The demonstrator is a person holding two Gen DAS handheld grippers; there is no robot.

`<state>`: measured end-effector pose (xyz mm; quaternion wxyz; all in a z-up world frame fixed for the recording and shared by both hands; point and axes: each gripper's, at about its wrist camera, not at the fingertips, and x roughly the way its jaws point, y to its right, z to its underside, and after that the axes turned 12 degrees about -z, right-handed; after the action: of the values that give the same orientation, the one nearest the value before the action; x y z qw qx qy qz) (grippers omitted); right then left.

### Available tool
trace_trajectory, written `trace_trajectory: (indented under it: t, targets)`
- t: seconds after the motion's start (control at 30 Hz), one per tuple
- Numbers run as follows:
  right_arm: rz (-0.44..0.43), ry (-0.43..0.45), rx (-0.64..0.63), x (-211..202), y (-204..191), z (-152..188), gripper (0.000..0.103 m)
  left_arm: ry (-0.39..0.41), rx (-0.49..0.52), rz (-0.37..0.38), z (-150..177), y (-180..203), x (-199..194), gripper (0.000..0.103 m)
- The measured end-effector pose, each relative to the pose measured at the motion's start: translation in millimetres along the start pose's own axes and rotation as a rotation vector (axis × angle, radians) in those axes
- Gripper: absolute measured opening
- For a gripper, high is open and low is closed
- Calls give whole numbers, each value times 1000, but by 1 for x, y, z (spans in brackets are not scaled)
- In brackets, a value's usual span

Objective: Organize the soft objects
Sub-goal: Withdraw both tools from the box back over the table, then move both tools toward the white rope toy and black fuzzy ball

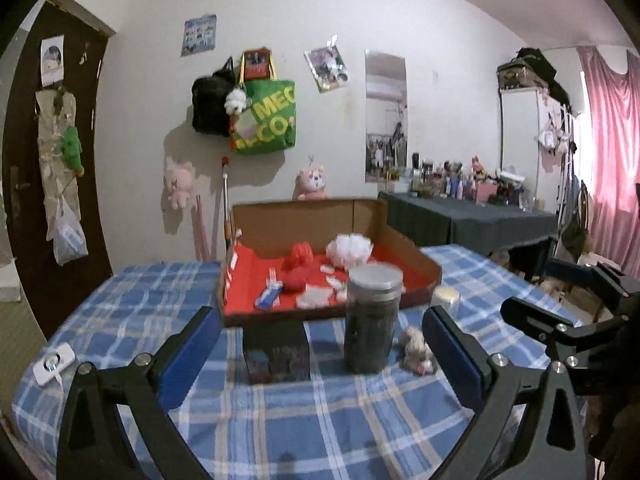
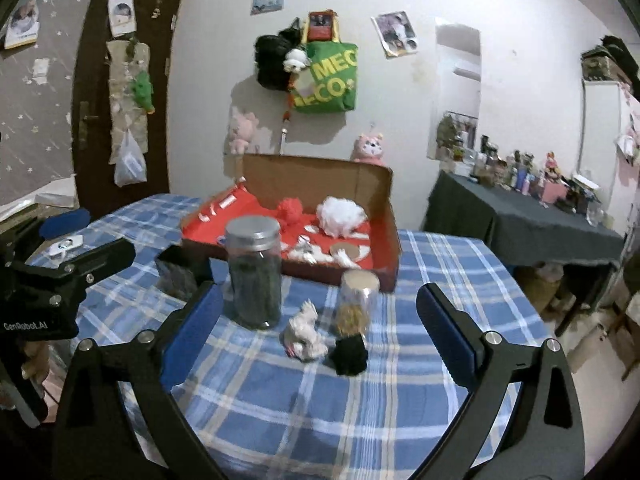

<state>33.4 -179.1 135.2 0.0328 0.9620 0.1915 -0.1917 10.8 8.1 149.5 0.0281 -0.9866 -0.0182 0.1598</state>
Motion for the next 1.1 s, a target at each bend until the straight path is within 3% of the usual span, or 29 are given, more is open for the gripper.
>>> trace_trajectory:
  t: [0.13, 0.33, 0.53, 1.1]
  targets:
    - [27, -16, 22, 7, 3, 16, 99, -59, -22, 2, 23, 2, 9, 103]
    - [48, -32, 44, 16, 4, 37, 99, -77, -5, -62, 48, 6, 20, 103]
    - [46, -86, 51, 32, 3, 57, 99, -132, -13, -57, 70, 6, 30, 103]
    - [37, -178, 114, 55, 12, 90, 99, -242, -10, -85, 104, 4, 53, 103]
